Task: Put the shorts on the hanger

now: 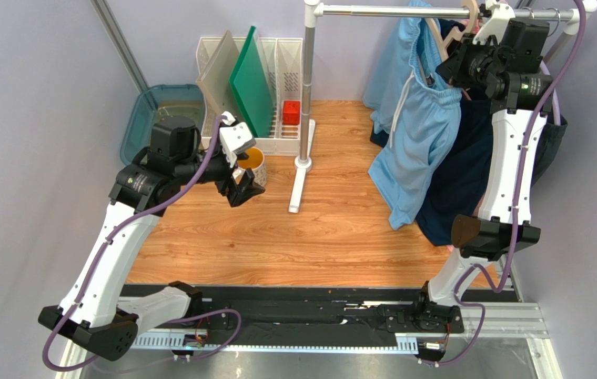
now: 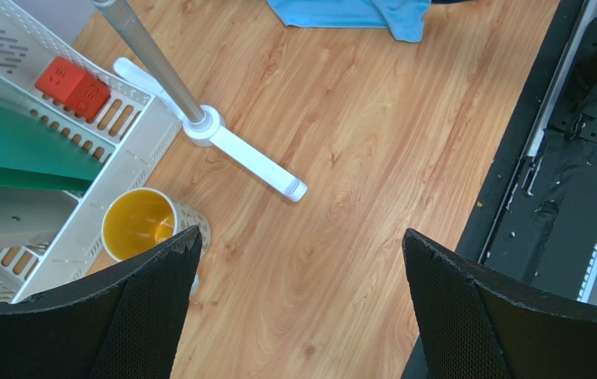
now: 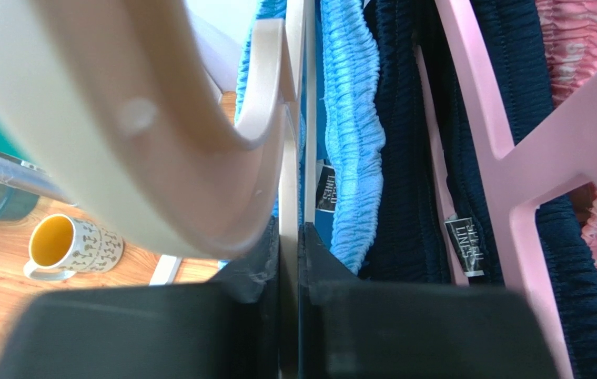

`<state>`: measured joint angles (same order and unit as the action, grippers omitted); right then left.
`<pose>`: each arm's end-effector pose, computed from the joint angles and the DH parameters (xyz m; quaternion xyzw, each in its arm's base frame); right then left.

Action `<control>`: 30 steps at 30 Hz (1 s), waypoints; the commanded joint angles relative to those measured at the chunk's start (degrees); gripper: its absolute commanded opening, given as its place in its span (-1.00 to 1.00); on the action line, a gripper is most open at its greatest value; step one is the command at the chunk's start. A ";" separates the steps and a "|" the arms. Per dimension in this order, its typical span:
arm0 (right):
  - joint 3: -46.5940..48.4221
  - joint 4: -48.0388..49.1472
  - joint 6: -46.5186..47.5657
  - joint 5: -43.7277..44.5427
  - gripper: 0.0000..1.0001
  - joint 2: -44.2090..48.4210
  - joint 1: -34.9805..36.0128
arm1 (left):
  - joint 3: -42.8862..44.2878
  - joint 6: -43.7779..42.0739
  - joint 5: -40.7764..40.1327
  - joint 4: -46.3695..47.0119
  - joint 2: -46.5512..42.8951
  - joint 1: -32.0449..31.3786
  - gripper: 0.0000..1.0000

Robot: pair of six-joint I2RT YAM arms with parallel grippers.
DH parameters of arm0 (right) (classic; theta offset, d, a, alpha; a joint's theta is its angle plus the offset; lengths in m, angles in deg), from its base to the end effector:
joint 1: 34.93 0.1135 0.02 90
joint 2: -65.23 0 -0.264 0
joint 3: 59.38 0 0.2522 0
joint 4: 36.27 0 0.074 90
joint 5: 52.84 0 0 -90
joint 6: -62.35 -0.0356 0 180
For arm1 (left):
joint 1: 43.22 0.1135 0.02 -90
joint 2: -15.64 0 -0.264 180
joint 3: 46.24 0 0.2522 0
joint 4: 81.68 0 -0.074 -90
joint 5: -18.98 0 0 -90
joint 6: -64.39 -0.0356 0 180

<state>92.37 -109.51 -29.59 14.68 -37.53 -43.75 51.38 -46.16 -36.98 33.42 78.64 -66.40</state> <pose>0.3393 -0.0389 0.5174 -0.0281 0.8300 0.1315 0.5413 0.1733 -0.0959 0.4398 0.4441 0.7153 -0.2647 0.4701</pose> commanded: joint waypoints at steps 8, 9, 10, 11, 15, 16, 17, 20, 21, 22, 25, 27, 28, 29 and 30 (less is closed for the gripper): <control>-2.91 2.18 1.14 0.59 0.36 10.12 -0.23 | 6.05 7.72 -0.48 -9.50 11.07 2.70 0.99; -2.91 2.18 1.14 1.03 0.46 10.82 -0.23 | 6.75 8.42 0.23 -10.55 11.79 3.22 0.99; -2.99 2.09 1.49 1.99 0.51 12.31 -0.23 | 7.54 9.73 1.28 -10.65 12.84 4.27 0.99; -3.25 2.09 1.67 2.52 0.57 13.10 -0.23 | 7.90 10.09 1.64 -10.65 12.93 4.72 0.99; -5.18 2.18 1.76 4.20 0.94 17.32 -0.32 | 10.70 11.94 0.77 -10.39 12.76 6.74 0.99; -6.32 2.00 3.15 4.11 0.95 18.72 -0.32 | 11.41 12.20 0.33 -10.74 12.76 7.35 0.99; -7.12 1.92 3.77 3.76 0.96 19.61 -0.32 | 12.12 12.38 -0.11 -11.00 12.76 7.71 0.99; -11.32 0.87 5.18 -0.97 0.96 23.21 -0.23 | 13.62 13.52 -1.78 -12.06 11.80 8.50 0.99; -12.56 -0.10 5.27 -2.20 0.96 24.96 -0.23 | 13.36 13.79 -2.57 -11.97 10.75 8.76 0.99; -13.88 -0.89 5.54 -5.78 0.96 25.76 -0.23 | 13.00 13.88 -3.19 -11.80 10.04 8.85 0.99; -21.17 -3.36 6.41 -12.03 0.96 29.89 0.03 | 10.11 13.88 -6.17 -11.18 6.71 9.12 0.99; -28.95 -3.27 6.59 -13.81 0.96 34.09 0.64 | 7.05 13.18 -8.63 -10.92 3.73 9.20 0.99; -31.36 -3.27 6.77 -15.39 0.96 35.51 0.99 | 5.89 12.83 -9.69 -10.83 2.49 9.20 0.99; -34.17 -3.18 6.94 -16.10 0.95 36.92 1.35 | 4.75 12.65 -10.74 -10.39 1.17 9.20 0.99; -38.89 -3.01 6.94 -16.63 0.96 39.45 1.52 | 2.39 12.30 -13.36 -10.30 -1.37 9.47 0.99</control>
<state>64.11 -110.80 -24.12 4.80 -3.83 -43.21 58.33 -33.99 -43.60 22.91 83.47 -57.64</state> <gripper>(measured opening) 0.976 0.993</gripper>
